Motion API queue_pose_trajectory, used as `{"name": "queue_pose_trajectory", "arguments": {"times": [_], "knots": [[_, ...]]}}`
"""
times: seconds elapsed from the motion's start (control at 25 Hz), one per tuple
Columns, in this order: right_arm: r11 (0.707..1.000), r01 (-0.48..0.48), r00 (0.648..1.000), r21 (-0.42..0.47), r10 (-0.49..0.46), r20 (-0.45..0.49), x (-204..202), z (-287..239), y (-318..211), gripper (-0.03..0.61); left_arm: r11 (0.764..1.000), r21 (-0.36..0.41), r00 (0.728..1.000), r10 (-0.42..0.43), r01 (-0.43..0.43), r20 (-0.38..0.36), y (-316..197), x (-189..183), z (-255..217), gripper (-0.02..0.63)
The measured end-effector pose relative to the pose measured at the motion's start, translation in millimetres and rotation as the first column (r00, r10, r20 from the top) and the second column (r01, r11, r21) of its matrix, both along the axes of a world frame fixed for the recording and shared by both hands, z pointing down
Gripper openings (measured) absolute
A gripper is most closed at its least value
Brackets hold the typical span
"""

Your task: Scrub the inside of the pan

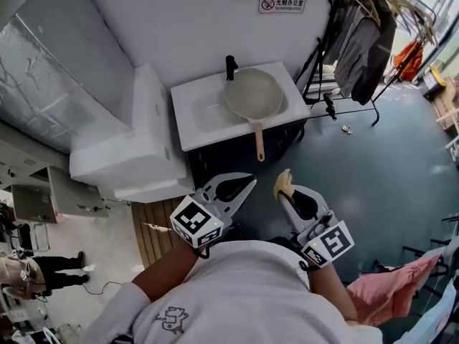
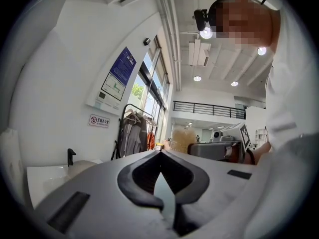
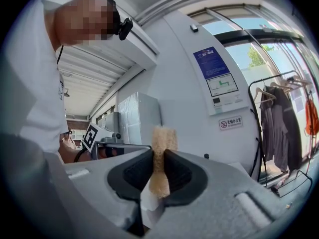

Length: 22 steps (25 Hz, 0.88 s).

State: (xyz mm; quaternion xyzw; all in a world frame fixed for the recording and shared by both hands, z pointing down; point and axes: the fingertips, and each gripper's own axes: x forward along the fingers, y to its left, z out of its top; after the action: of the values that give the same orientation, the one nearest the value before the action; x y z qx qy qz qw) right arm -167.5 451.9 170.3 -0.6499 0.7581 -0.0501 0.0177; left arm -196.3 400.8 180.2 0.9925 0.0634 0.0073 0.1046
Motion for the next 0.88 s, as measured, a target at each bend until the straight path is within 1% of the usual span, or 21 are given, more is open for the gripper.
{"name": "queue_pose_trajectory", "arguments": {"times": [0.2, 0.32, 0.44, 0.6, 0.76, 0.88], "knots": [[1.0, 0.011, 1.0, -0.006, -0.011, 0.023, 31.8, 4.4, -31.4, 0.06, 0.999, 0.003, 0.999, -0.038, 0.038, 0.007, -33.8, 17.7, -3.0, 0.0], [0.999, 0.049, 0.999, -0.003, -0.049, 0.02, 52.2, 5.1, -54.6, 0.06, 0.996, 0.003, 0.996, -0.086, 0.086, 0.015, -56.2, 31.2, 0.0, 0.0], [0.995, 0.095, 0.995, 0.011, -0.095, 0.023, 80.7, 6.5, -77.7, 0.061, 0.989, 0.009, 0.989, -0.145, 0.144, 0.019, -76.4, 53.9, 2.9, 0.0], [0.984, 0.176, 0.984, 0.01, -0.177, 0.029, 128.3, 7.0, -103.3, 0.061, 0.974, 0.014, 0.973, -0.226, 0.226, 0.037, -94.0, 95.0, 5.7, 0.0], [0.967, 0.254, 0.967, 0.026, -0.254, 0.028, 188.0, -1.0, -131.4, 0.061, 0.957, 0.026, 0.955, -0.29, 0.289, 0.068, -112.5, 151.7, 8.3, 0.0], [0.953, 0.302, 0.952, 0.027, -0.302, 0.044, 230.9, 0.5, -144.5, 0.06, 0.939, 0.045, 0.934, -0.343, 0.34, 0.099, -122.8, 192.2, 12.7, 0.0]]}}
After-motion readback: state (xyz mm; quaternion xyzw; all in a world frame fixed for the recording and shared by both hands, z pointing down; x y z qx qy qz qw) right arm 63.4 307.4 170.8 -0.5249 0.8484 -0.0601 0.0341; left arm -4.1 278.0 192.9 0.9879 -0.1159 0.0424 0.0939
